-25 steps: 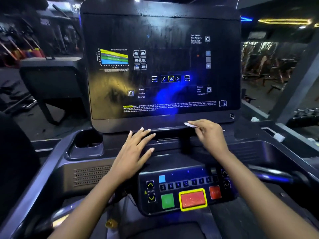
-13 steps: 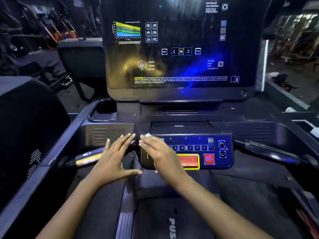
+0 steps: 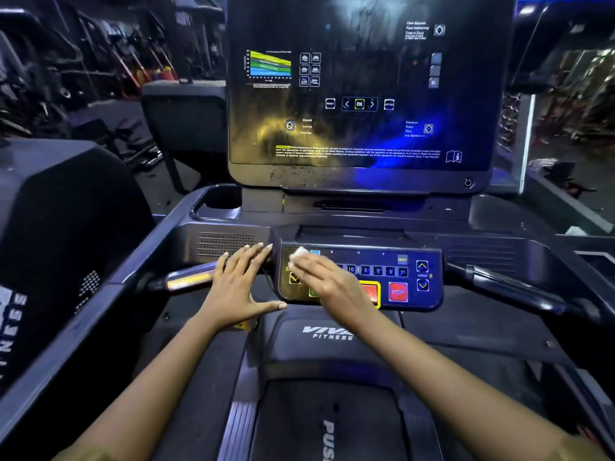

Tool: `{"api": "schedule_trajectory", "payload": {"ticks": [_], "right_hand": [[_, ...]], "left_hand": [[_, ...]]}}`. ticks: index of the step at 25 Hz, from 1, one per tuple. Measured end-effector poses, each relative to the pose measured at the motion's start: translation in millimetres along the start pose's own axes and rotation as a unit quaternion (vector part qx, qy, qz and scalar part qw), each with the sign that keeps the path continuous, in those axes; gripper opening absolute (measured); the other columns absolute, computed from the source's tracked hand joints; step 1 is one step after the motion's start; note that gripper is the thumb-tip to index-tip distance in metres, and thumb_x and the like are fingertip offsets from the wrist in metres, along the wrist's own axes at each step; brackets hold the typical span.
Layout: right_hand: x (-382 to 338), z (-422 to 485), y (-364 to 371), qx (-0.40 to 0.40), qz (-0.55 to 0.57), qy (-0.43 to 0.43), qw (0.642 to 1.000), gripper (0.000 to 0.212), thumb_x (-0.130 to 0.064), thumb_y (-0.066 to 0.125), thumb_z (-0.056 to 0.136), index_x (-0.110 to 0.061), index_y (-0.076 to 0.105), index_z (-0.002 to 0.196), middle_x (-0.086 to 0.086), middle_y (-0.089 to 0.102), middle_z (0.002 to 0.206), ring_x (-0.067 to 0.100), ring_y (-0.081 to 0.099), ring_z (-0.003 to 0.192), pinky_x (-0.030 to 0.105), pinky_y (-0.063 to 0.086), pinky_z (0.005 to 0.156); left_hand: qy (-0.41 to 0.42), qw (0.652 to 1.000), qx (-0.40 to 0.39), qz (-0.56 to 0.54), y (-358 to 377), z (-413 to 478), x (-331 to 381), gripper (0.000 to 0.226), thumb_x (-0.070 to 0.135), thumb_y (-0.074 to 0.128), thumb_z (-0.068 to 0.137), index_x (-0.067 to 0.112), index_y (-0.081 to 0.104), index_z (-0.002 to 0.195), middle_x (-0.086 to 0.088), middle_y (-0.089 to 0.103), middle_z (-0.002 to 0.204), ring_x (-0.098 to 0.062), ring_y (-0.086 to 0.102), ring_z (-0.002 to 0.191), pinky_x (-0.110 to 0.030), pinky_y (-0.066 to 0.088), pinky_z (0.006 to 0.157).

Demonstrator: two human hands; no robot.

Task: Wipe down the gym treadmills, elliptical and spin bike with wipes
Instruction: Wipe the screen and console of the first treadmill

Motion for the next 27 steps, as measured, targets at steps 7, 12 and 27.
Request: {"api": "schedule_trajectory", "payload": {"ticks": [7, 12, 27], "right_hand": [[30.8, -2.7, -3.0, -0.056, -0.059, -0.016, 0.997, 0.05, -0.001, 0.032, 0.078, -0.005, 0.064, 0.116, 0.007, 0.062, 0.123, 0.02, 0.058, 0.114, 0.022, 0.046, 0.091], [65.0, -59.5, -27.4, -0.034, -0.097, 0.117, 0.988, 0.05, 0.005, 0.035, 0.079, 0.0, 0.057, 0.124, 0.013, 0.056, 0.13, 0.025, 0.052, 0.121, 0.026, 0.02, 0.111], [62.7, -151.7, -47.2, 0.059, -0.147, 0.367, 0.917, 0.072, 0.029, 0.068, 0.049, 0.005, 0.061, 0.117, 0.016, 0.063, 0.119, 0.032, 0.061, 0.102, 0.039, 0.05, 0.085]], "left_hand": [[-0.006, 1.0, 0.021, 0.008, 0.9, -1.1, 3.8, 0.106, 0.092, 0.021, 0.068, 0.02, 0.031, 0.146, -0.006, 0.043, 0.144, -0.022, 0.026, 0.134, -0.049, 0.012, 0.111], [-0.008, 1.0, 0.015, 0.013, 3.7, -0.8, 2.3, 0.106, 0.092, 0.021, 0.068, 0.021, 0.029, 0.147, -0.005, 0.041, 0.145, -0.024, 0.028, 0.135, -0.047, 0.009, 0.112], [-0.013, 1.0, 0.025, -0.011, 6.9, -0.5, -0.5, 0.105, 0.093, 0.022, 0.067, 0.022, 0.033, 0.144, -0.006, 0.045, 0.14, -0.024, 0.032, 0.13, -0.046, 0.014, 0.108]]}}
Point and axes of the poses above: each hand's wrist, its own z-axis towards the middle knuckle, its own y-axis out of the palm, x = y × z, the point moved 4 cm from there along z, towards the middle knuckle
